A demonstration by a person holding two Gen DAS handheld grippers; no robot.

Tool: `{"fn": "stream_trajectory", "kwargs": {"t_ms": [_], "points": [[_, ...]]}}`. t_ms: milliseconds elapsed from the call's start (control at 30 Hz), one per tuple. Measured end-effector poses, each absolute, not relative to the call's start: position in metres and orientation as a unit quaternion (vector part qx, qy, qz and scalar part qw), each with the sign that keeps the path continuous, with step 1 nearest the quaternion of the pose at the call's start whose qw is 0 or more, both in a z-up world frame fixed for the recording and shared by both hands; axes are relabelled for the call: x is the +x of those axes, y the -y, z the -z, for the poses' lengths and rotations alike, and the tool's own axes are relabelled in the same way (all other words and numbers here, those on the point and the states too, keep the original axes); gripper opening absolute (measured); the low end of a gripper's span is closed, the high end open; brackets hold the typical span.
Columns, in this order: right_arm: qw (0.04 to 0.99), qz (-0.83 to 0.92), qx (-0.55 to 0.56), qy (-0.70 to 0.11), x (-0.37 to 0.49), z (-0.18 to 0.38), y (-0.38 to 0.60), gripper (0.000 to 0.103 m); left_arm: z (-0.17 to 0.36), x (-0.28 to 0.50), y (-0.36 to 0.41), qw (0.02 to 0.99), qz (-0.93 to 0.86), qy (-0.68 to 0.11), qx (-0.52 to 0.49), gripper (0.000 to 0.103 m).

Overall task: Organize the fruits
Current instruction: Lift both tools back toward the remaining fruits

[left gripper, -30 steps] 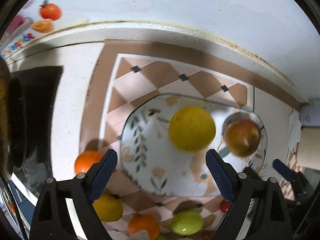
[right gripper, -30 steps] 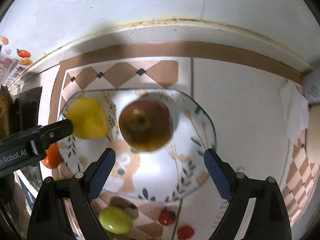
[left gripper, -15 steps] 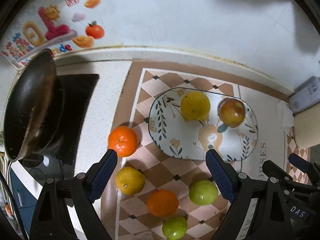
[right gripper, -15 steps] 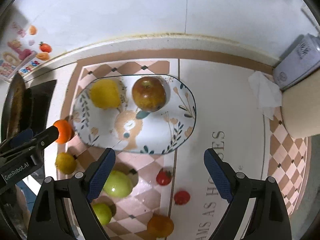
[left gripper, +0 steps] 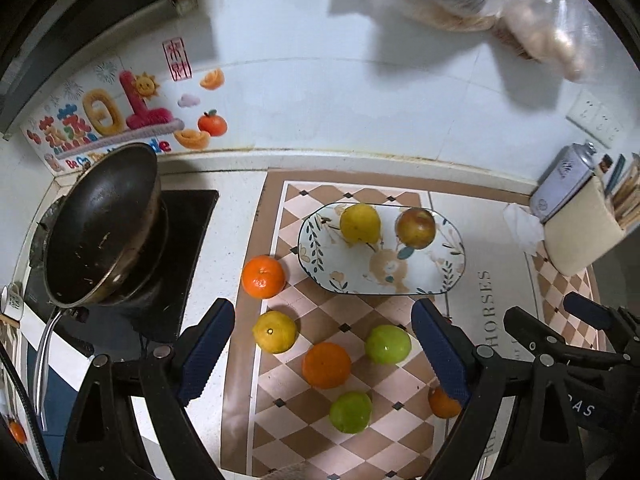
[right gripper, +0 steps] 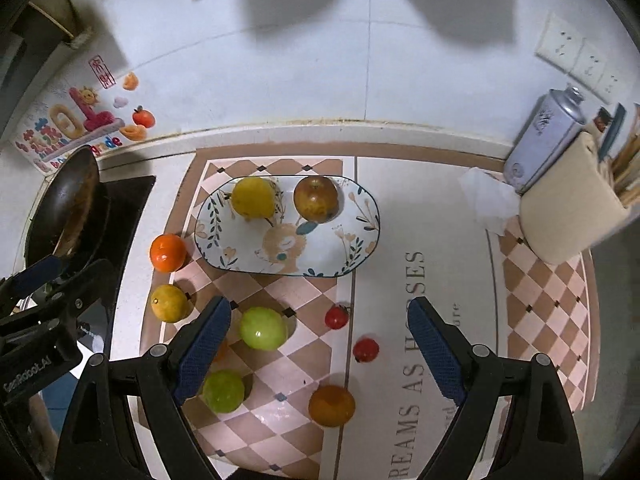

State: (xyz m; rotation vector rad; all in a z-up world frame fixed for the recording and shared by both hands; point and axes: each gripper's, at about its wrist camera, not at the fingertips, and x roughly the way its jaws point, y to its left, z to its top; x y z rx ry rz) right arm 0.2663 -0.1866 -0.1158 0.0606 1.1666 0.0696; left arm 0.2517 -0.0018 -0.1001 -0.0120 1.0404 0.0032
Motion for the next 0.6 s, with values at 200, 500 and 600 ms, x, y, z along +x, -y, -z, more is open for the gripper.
{"fn": "stream_trajectory", "kwargs": {"t_ms": [200, 500, 600], "points": [[0.844, -0.022, 0.039, -0.534, 0.238, 0.101, 0.192, 0.092, 0.088, 0.229, 0.006, 0.878, 0.000, -0.479, 0.000, 0.090], [0.841, -0.026, 0.077, -0.534, 0.218, 0.104, 0.202, 0.092, 0.111, 0.226, 0.015, 0.861, 0.012, -0.507, 0.024, 0.103], [0.818, -0.027, 0.092, -0.567, 0.216, 0.135, 0.209, 0.092, 0.142, 0.227, 0.016, 0.842, 0.015, -0.538, 0.027, 0.103]]}}
